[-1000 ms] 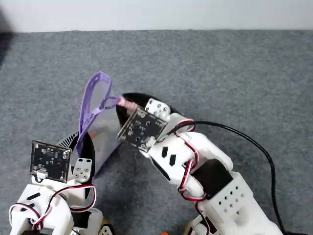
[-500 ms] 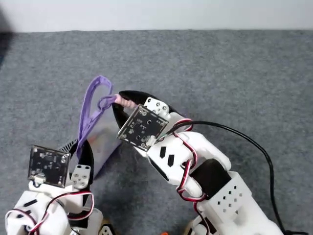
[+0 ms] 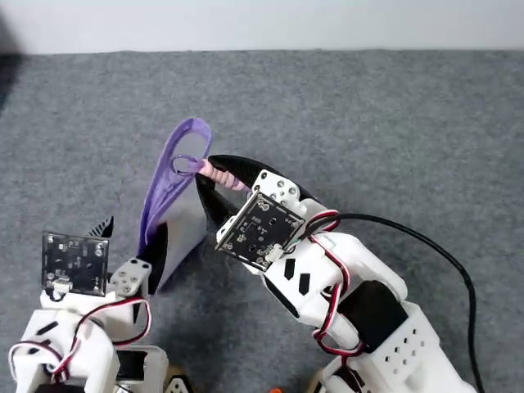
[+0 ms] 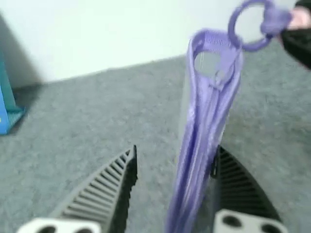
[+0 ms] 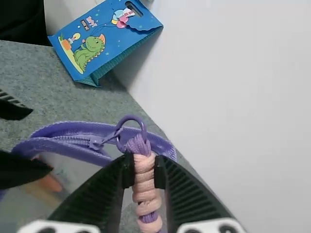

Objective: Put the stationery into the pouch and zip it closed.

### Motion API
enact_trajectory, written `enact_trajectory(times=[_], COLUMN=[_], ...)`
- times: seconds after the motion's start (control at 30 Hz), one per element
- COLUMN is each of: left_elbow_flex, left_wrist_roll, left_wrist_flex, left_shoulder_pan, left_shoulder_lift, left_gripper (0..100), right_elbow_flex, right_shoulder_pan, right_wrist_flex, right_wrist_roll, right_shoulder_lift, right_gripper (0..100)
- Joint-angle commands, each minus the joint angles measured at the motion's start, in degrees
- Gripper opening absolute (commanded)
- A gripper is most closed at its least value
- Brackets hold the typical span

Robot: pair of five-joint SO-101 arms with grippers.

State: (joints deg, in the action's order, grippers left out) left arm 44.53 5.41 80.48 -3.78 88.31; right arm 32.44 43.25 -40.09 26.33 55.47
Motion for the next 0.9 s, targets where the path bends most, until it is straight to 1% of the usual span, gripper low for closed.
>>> enact_trajectory(times=[0.0, 0.13, 0.23, 0.33, 0.5, 0.63, 0.87], left_elbow_flex=[0.75, 1.19, 1.19, 1.27, 1.27, 1.1, -2.68], left_wrist_roll=[0.79, 0.44, 0.7, 0.7, 0.7, 0.7, 0.7], left_wrist_flex=[-4.31, -4.57, -4.57, -4.48, -4.13, -1.76, 4.13], left_shoulder_pan=[1.58, 7.65, 8.79, 8.97, 9.23, 9.23, 9.23], left_shoulder_lift=[-0.53, -0.09, -0.18, -0.26, -0.09, 0.0, 0.09], left_gripper=[24, 24, 23, 16, 1, 1, 1], right_elbow_flex=[-0.79, -0.79, -0.79, -0.79, -0.88, -0.88, -0.97], right_shoulder_pan=[1.98, 4.26, 4.53, 4.53, 4.18, 3.56, -4.0], right_wrist_flex=[-0.13, -0.13, -0.75, -3.03, -3.21, -1.98, 7.25], right_wrist_roll=[-0.35, -0.35, -0.26, -0.26, -0.26, -0.35, -0.35], right_shoulder_lift=[1.63, 1.54, 1.54, 1.98, 2.07, 1.54, -4.35], right_gripper=[0.7, 0.7, 0.7, 0.7, 0.7, 0.7, 0.7])
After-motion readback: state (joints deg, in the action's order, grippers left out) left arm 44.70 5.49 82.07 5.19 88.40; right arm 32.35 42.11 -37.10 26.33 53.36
